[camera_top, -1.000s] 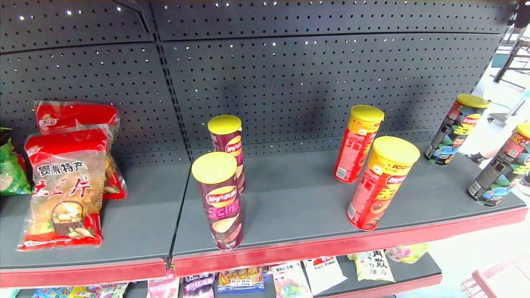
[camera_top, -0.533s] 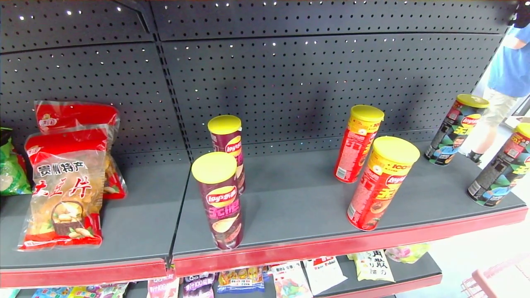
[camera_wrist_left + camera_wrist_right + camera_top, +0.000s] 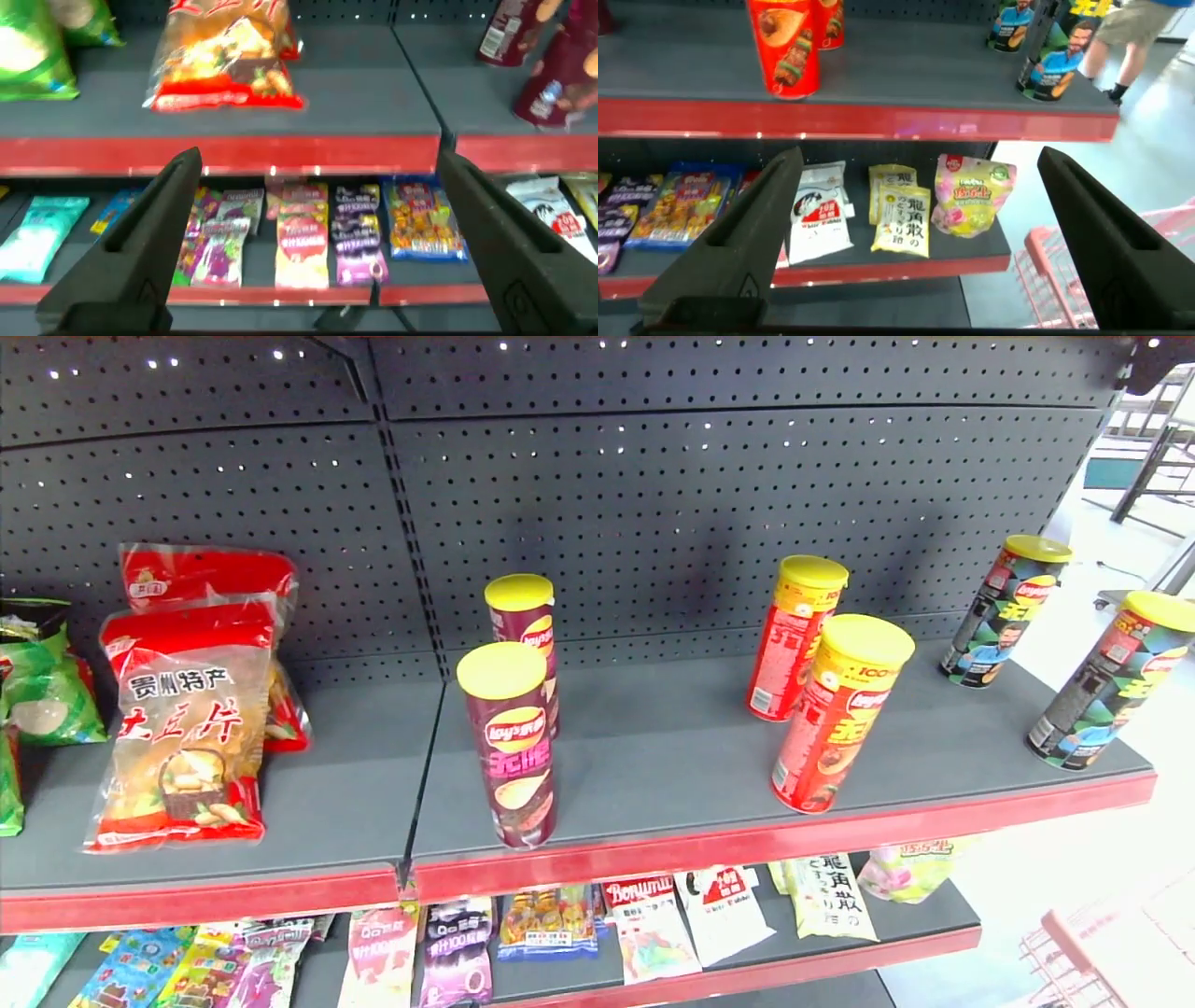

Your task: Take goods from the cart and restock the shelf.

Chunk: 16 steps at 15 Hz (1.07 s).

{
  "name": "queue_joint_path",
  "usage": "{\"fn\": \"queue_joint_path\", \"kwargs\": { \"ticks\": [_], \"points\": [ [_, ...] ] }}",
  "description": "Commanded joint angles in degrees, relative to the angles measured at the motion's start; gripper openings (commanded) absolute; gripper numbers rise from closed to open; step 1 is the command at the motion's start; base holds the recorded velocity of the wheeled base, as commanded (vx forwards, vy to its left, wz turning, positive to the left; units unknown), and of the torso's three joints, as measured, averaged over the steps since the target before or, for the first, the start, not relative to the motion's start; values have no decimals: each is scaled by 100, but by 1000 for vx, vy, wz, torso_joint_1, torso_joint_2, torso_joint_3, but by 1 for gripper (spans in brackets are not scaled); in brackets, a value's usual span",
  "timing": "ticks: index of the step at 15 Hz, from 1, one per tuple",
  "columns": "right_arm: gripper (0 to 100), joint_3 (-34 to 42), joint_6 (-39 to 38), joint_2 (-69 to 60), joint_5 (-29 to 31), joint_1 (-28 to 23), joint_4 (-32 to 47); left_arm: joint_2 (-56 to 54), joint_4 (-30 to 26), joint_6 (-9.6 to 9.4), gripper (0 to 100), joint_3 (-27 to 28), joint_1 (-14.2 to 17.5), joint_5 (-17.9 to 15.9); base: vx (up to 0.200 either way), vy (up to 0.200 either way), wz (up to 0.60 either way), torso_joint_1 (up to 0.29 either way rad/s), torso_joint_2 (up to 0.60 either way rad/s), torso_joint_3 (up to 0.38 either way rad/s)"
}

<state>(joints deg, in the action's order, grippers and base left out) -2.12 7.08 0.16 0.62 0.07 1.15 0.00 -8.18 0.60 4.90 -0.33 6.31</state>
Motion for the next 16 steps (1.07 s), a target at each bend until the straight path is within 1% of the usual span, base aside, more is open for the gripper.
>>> {"fn": "queue_joint_path", "kwargs": {
  "ticks": [1,3,16],
  "points": [
    [100,1,4,-16,-18,1,0,9,1,2,100,2,-2,-7,0,0,0,0,0,0],
    [100,1,12,-16,-9,1,0,9,1,-16,100,2,-2,-16,0,0,0,0,0,0],
    [100,1,21,-16,-9,1,0,9,1,-25,100,2,-2,-25,0,-200,0,6,3,1]
  ]
}}
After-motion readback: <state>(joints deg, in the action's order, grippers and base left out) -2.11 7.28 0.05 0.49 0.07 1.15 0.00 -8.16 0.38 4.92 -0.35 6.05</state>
